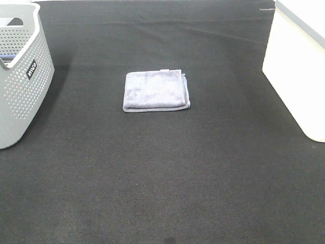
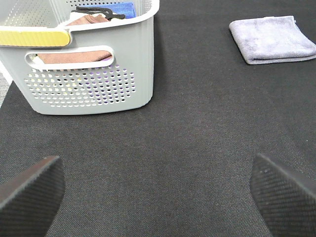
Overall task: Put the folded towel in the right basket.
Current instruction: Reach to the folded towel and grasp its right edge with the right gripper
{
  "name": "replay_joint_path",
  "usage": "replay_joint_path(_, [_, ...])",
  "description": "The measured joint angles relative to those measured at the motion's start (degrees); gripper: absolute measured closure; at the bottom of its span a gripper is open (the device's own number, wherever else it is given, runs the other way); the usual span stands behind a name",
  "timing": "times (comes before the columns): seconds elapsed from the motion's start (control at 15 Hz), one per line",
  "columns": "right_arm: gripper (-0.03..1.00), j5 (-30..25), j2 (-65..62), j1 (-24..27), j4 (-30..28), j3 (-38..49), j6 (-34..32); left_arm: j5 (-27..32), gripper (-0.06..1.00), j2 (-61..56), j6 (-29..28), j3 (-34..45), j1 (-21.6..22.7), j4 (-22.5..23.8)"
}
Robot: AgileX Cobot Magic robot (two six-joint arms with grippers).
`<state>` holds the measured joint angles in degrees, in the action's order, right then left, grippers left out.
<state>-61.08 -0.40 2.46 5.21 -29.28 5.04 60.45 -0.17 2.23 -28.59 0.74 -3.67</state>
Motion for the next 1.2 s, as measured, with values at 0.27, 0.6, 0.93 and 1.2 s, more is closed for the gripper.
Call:
replay_joint_path(0.27, [0.37,0.0,0.0,0.0,0.0,0.0,0.0,0.0,-0.02,0.0,0.0,0.0,0.0,0.0])
replay_joint_path(0.6, [0.37,0.0,0.0,0.0,0.0,0.0,0.0,0.0,-0.02,0.0,0.0,0.0,0.0,0.0])
replay_joint_path(0.93, [0.37,0.0,0.0,0.0,0.0,0.0,0.0,0.0,-0.02,0.0,0.0,0.0,0.0,0.0])
replay_joint_path(1.2, [0.37,0.0,0.0,0.0,0.0,0.0,0.0,0.0,-0.02,0.0,0.0,0.0,0.0,0.0])
